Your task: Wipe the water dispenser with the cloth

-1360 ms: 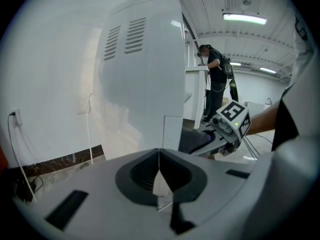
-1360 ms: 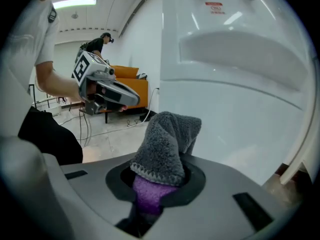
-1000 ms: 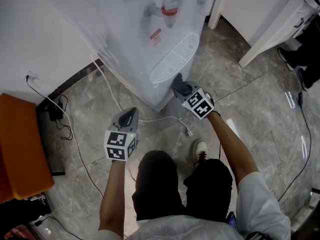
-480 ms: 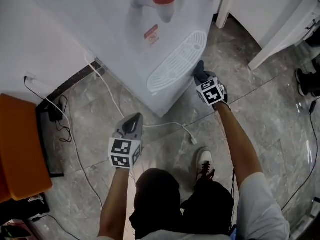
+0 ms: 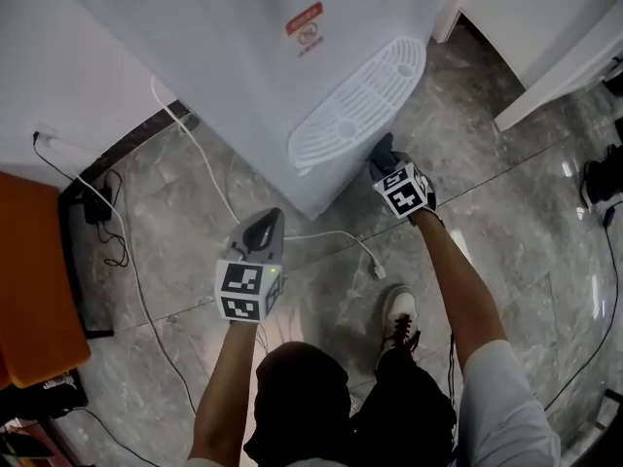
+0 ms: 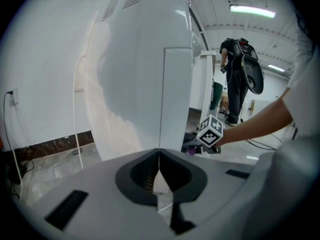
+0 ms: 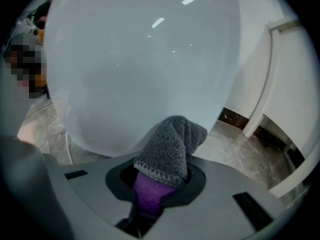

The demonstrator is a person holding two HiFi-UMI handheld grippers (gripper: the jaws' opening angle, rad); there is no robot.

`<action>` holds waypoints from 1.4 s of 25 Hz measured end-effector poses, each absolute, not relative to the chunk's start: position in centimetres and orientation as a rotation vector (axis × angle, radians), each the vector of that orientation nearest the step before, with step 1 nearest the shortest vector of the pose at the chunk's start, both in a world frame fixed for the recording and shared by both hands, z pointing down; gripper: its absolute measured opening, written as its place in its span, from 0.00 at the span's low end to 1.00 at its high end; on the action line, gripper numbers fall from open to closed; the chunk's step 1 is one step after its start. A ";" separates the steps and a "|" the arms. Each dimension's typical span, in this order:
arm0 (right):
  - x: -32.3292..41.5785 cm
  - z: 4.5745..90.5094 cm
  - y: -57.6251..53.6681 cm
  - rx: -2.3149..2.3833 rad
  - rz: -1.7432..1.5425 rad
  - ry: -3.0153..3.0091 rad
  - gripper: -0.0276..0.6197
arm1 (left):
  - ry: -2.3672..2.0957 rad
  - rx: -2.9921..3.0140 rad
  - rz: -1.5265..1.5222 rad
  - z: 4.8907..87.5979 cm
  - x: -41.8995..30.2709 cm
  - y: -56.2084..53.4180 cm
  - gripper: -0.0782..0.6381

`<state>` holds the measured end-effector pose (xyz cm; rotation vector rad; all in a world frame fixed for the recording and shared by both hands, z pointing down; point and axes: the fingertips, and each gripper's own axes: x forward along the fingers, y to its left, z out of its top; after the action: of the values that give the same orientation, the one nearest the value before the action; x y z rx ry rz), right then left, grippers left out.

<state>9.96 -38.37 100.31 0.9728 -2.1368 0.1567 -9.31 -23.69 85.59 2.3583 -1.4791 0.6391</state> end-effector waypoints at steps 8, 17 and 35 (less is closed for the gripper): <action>2.3 99.5 -29.5 0.638 0.002 -2.234 0.15 | -1.479 2.377 0.629 84.5 -10.8 -22.2 0.13; -5.7 91.8 -20.7 0.391 -0.039 -2.485 0.15 | -1.494 2.414 0.629 81.9 -12.5 -21.0 0.13; 7.3 65.4 -23.5 1.140 0.109 -2.521 0.15 | -1.578 2.639 0.609 65.9 -13.2 -20.6 0.13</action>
<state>7.32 -23.52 65.41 1.1403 -2.5213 0.1093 -13.24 -20.62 65.90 2.6394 -1.5783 0.6087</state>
